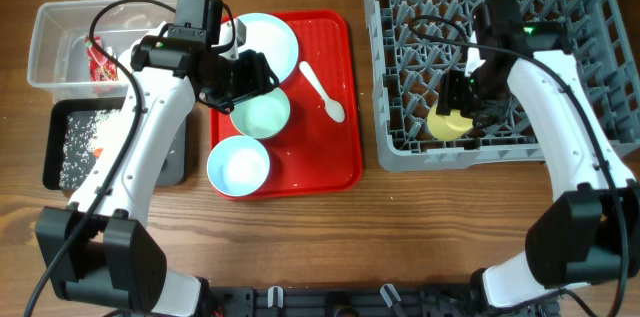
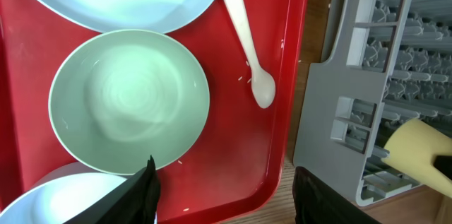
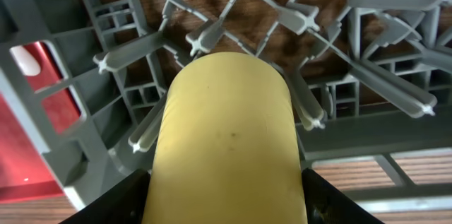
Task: Sort waste into correct bins and load items into the dishwasher rack
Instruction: 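Reach the right gripper to the red tray and grasp the green bowl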
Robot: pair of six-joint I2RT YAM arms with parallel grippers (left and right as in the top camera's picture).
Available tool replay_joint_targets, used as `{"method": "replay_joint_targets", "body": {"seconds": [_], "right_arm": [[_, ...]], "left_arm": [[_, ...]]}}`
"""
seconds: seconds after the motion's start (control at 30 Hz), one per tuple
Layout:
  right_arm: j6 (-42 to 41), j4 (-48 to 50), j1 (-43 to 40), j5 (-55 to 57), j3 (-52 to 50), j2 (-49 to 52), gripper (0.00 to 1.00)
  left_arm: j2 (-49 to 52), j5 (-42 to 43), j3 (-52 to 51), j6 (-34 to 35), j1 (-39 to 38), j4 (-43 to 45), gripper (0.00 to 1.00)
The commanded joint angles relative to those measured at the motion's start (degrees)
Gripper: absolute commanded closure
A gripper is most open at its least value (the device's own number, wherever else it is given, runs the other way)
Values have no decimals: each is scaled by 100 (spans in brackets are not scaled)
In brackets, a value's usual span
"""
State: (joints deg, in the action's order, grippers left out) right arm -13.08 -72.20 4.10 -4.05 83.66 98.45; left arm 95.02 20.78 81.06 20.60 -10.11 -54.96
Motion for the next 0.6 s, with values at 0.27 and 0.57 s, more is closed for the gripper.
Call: {"method": "replay_joint_targets", "body": {"seconds": [0.27,0.57], "right_arm": [[267,225,24,-450,682,205,15],[166,592,852,-1751,1650,254,18]], "left_arm": [[-52,-138,28,-90,26,-15,31],[-55,-387,28,-24,48,22,33]]}}
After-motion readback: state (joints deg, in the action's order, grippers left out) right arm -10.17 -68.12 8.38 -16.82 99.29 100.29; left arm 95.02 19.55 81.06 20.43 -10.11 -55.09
